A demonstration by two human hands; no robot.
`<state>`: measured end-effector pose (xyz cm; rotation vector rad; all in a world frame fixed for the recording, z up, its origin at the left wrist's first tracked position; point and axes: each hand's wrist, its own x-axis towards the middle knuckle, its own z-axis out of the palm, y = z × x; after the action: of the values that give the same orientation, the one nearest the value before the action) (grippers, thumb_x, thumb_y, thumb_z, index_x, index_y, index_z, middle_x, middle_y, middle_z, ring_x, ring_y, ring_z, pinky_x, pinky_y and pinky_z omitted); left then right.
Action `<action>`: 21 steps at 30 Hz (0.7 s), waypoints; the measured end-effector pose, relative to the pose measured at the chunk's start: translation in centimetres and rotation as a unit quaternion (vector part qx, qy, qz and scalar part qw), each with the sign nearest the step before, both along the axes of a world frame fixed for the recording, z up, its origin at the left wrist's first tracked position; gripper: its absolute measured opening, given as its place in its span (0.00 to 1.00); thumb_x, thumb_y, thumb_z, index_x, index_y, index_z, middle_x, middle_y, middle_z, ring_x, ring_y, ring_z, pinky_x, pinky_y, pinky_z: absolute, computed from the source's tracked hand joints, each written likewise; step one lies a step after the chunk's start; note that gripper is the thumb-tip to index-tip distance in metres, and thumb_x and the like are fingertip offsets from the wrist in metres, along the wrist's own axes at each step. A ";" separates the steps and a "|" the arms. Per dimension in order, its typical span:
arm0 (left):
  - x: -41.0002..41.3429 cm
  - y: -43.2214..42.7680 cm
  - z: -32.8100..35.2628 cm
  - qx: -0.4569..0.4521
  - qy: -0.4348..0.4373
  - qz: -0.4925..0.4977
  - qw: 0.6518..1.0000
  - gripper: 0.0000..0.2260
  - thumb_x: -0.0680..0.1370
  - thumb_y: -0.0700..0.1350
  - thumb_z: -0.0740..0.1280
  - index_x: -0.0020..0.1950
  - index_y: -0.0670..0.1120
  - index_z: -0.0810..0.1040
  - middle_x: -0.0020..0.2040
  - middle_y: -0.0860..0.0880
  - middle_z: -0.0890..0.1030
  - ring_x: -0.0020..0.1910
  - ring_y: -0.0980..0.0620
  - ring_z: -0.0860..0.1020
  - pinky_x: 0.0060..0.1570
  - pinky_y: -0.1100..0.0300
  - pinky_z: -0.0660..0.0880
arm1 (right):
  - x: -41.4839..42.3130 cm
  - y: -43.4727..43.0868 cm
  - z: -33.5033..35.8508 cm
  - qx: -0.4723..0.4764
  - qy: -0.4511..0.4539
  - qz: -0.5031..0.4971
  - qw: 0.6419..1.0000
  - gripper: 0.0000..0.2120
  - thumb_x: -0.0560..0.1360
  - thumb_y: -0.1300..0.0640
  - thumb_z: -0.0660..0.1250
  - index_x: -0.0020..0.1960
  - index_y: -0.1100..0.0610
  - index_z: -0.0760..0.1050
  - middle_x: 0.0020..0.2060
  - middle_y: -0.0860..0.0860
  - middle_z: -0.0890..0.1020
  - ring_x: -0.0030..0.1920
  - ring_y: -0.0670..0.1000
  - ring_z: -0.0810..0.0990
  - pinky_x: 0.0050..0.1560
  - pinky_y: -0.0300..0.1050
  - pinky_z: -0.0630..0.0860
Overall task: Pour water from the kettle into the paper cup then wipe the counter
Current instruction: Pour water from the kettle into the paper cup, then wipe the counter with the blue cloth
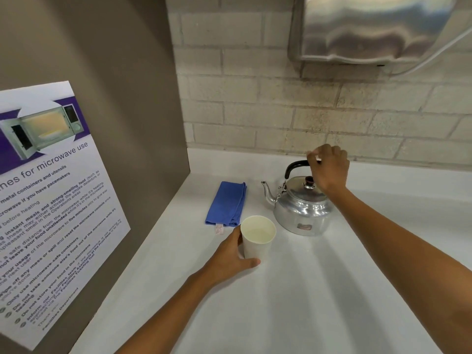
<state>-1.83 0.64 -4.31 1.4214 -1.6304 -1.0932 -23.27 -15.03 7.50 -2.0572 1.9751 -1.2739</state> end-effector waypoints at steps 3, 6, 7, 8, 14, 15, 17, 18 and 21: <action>2.0 -0.2 0.4 -0.011 -0.023 0.004 1.000 0.35 0.69 0.41 0.73 0.71 0.51 0.59 0.69 0.54 0.67 0.68 0.56 0.66 0.67 0.59 0.66 | 1.6 2.7 -0.7 -0.131 -0.005 0.060 0.990 0.08 0.75 0.60 0.64 0.53 0.60 0.75 0.52 0.59 0.78 0.55 0.60 0.72 0.56 0.47 0.64; 4.2 -0.8 1.3 -0.040 -0.046 0.045 0.997 0.29 0.72 0.37 0.69 0.70 0.47 0.63 0.70 0.50 0.67 0.67 0.55 0.67 0.59 0.71 0.65 | 2.7 5.7 -2.3 -0.158 0.030 0.123 0.979 0.09 0.72 0.66 0.63 0.51 0.59 0.75 0.48 0.58 0.78 0.49 0.58 0.72 0.50 0.43 0.63; 4.8 -1.2 1.7 -0.061 -0.064 0.062 0.994 0.26 0.73 0.36 0.68 0.69 0.47 0.66 0.69 0.49 0.69 0.65 0.55 0.68 0.56 0.73 0.65 | 2.9 6.6 -3.0 -0.152 0.047 0.140 0.977 0.10 0.71 0.67 0.62 0.50 0.59 0.74 0.47 0.58 0.78 0.48 0.58 0.72 0.48 0.44 0.63; 5.2 -1.7 2.2 -0.081 -0.085 0.078 0.990 0.23 0.73 0.36 0.67 0.68 0.46 0.68 0.68 0.49 0.70 0.64 0.54 0.69 0.55 0.72 0.65 | 2.9 7.4 -3.8 -0.140 0.061 0.151 0.977 0.10 0.70 0.68 0.61 0.50 0.60 0.74 0.46 0.58 0.78 0.46 0.58 0.72 0.48 0.45 0.65; 5.4 -5.5 3.3 -0.107 -0.177 0.064 0.976 0.19 0.77 0.37 0.60 0.68 0.43 0.67 0.70 0.45 0.67 0.69 0.48 0.65 0.68 0.57 0.63 | 3.2 11.0 -9.0 -0.003 0.058 0.148 0.987 0.13 0.69 0.73 0.62 0.50 0.61 0.76 0.47 0.59 0.78 0.48 0.60 0.74 0.48 0.51 0.72; 5.2 -6.2 3.2 -0.107 -0.203 0.056 0.972 0.19 0.78 0.38 0.59 0.69 0.43 0.65 0.71 0.45 0.66 0.70 0.48 0.64 0.69 0.56 0.62 | 3.3 11.4 -9.7 0.020 0.058 0.142 0.988 0.14 0.69 0.73 0.62 0.51 0.61 0.76 0.48 0.59 0.78 0.50 0.60 0.75 0.50 0.52 0.73; 4.7 -7.3 3.1 -0.108 -0.250 0.043 0.961 0.20 0.79 0.40 0.57 0.71 0.43 0.62 0.73 0.44 0.63 0.71 0.47 0.62 0.71 0.56 0.59 | 3.4 12.1 -11.1 0.062 0.071 0.126 0.988 0.14 0.70 0.72 0.63 0.53 0.62 0.76 0.51 0.59 0.79 0.53 0.60 0.75 0.54 0.54 0.73; 4.4 -7.9 3.0 -0.109 -0.274 0.036 0.955 0.20 0.79 0.41 0.57 0.72 0.43 0.61 0.74 0.44 0.62 0.72 0.47 0.60 0.71 0.55 0.58 | 3.5 12.4 -11.7 0.080 0.081 0.114 0.987 0.13 0.71 0.71 0.62 0.54 0.61 0.76 0.52 0.59 0.78 0.54 0.60 0.74 0.55 0.53 0.72; 3.9 -9.2 2.6 -0.116 -0.342 0.024 0.932 0.21 0.80 0.42 0.55 0.73 0.42 0.57 0.75 0.43 0.58 0.73 0.45 0.57 0.71 0.55 0.55 | 3.5 13.3 -13.4 0.117 0.119 0.082 0.983 0.12 0.73 0.66 0.59 0.54 0.59 0.76 0.50 0.56 0.78 0.51 0.59 0.74 0.49 0.47 0.68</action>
<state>2.11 -8.54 -1.75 1.7767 -2.0923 -0.3517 -19.77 -1.72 -5.87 -2.2813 1.8820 -0.7578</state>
